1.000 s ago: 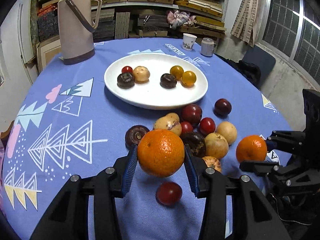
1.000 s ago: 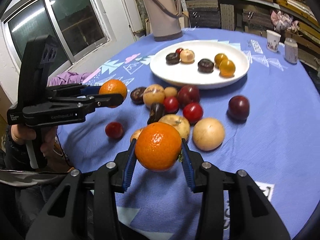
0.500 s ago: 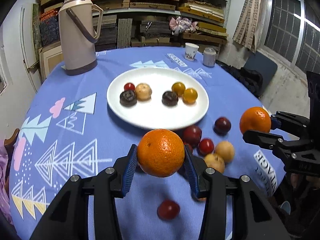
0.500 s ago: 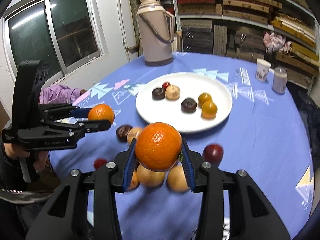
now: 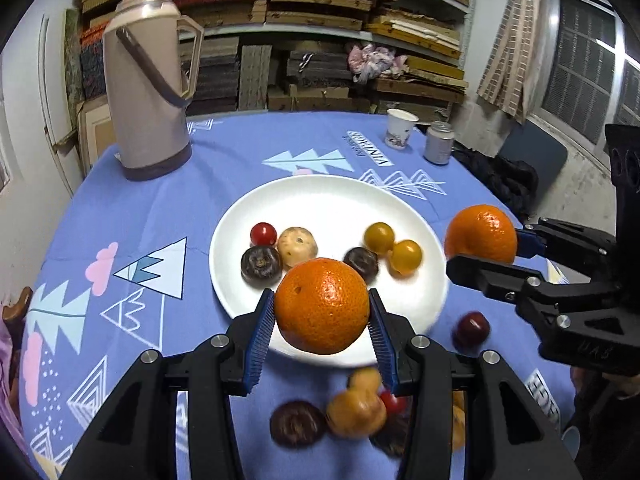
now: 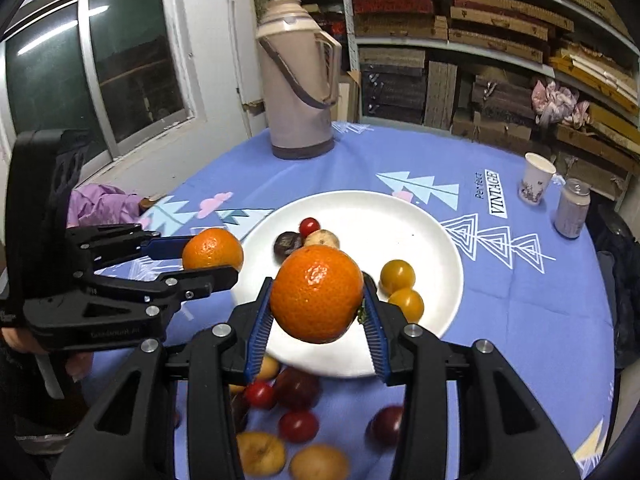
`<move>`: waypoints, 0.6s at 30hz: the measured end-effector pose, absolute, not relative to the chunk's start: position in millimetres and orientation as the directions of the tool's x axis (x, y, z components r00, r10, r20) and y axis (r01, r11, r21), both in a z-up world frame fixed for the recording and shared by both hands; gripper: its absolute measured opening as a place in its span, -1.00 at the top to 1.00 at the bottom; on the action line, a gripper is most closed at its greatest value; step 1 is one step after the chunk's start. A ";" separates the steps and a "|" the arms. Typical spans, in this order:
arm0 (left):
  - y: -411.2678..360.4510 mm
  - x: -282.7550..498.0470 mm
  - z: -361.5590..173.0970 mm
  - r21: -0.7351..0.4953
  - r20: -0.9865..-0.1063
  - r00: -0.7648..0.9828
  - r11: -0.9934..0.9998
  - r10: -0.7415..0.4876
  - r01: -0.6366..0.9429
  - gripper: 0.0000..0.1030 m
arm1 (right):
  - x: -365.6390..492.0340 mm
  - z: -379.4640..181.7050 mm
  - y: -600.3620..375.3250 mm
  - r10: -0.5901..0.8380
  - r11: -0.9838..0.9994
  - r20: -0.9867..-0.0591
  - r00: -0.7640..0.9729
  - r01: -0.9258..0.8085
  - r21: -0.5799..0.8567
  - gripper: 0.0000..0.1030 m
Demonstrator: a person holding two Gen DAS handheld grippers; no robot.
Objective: Organize fruits
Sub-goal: 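Carry both mandarin oranges onto the white plate and open both tools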
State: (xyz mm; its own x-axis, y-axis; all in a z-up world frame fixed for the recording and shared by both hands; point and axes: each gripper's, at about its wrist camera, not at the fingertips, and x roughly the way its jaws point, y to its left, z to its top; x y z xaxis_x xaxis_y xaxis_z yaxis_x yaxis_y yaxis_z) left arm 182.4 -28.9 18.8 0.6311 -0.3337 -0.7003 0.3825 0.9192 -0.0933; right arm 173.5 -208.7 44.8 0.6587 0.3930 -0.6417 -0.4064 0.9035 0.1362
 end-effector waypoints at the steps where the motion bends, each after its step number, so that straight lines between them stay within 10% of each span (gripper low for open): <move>1: -29.0 191.6 13.9 -0.102 -0.710 0.621 0.921 -0.332 0.375 0.10 | 184.1 38.9 -208.4 0.396 0.903 -0.652 0.647 -0.401 0.151 0.21; 18: -30.5 252.7 -34.8 -0.132 -0.786 0.542 0.937 -0.297 0.323 0.10 | 254.7 -26.9 -203.5 0.373 0.914 -0.746 0.552 -0.358 0.192 0.20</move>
